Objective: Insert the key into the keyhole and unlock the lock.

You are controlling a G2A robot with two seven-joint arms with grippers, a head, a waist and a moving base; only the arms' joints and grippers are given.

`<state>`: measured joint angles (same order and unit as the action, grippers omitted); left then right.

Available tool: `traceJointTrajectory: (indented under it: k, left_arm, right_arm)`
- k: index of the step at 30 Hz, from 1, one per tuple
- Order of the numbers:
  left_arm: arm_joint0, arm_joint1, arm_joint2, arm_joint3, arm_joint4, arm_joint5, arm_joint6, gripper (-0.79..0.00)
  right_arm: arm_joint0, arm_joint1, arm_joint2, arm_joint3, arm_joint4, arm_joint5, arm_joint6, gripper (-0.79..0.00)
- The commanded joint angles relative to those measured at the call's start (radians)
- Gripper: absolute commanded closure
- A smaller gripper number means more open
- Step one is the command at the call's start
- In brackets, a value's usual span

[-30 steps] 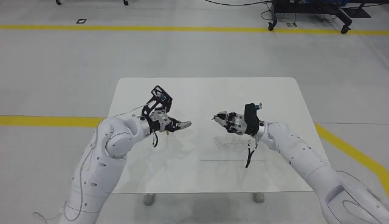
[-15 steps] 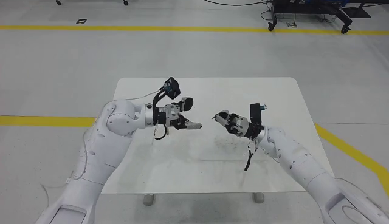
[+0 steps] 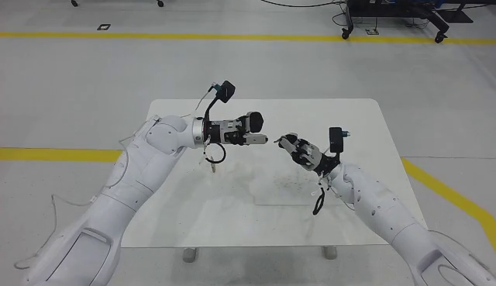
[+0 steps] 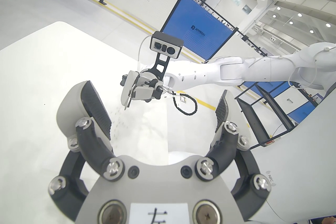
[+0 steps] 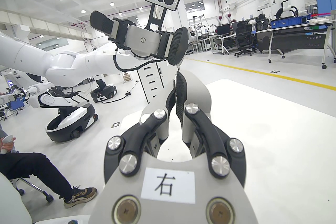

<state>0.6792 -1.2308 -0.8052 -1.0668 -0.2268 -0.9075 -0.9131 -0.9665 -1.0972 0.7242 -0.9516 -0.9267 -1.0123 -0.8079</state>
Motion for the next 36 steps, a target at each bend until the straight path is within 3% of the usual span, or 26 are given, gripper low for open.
traceJointTrajectory:
  k: [1, 4, 12, 14, 19, 23, 26, 27, 28, 36]
  left_arm:
    - [0.000, 0.000, 0.000, 0.000, -0.001, 0.000, 0.000, -0.720]
    - [0.000, 0.000, 0.000, 0.000, -0.001, 0.000, 0.000, -0.785]
    - [0.002, 0.000, -0.001, 0.000, 0.002, 0.004, 0.006, -0.785]
    - [0.013, 0.006, -0.020, -0.012, 0.086, 0.021, 0.057, -0.785]
    - [0.061, 0.016, -0.040, -0.045, 0.186, -0.015, 0.116, -0.785]
    - [0.063, 0.012, -0.023, -0.027, 0.169, -0.071, 0.109, -0.785]
    - [0.047, 0.005, -0.001, 0.001, 0.147, -0.090, 0.097, -0.723]
    - [0.041, 0.002, 0.006, 0.010, 0.143, -0.093, 0.094, -0.594]
    - [0.035, 0.000, 0.013, 0.020, 0.140, -0.091, 0.092, -0.560]
    - [-0.010, -0.022, 0.073, 0.087, 0.115, -0.089, 0.090, -0.520]
  right_arm:
    - [0.000, 0.000, 0.000, 0.000, 0.000, 0.000, 0.000, 0.000]
    - [0.000, 0.000, 0.000, 0.000, 0.000, 0.000, 0.000, 0.000]
    - [0.000, 0.000, 0.000, 0.000, 0.000, 0.000, 0.000, 0.000]
    - [-0.006, -0.001, 0.003, -0.005, 0.012, 0.005, 0.006, 0.000]
    - [-0.037, 0.006, 0.037, -0.040, 0.171, 0.000, 0.074, 0.000]
    - [-0.055, 0.018, 0.037, -0.080, 0.305, 0.000, 0.173, 0.000]
    - [-0.054, 0.022, 0.036, -0.091, 0.387, 0.000, 0.262, 0.000]
    - [-0.054, 0.023, 0.035, -0.096, 0.408, 0.000, 0.288, 0.000]
    - [-0.054, 0.023, 0.034, -0.105, 0.428, 0.000, 0.311, 0.000]
    - [-0.061, 0.029, 0.046, -0.157, 0.495, 0.000, 0.417, 0.000]
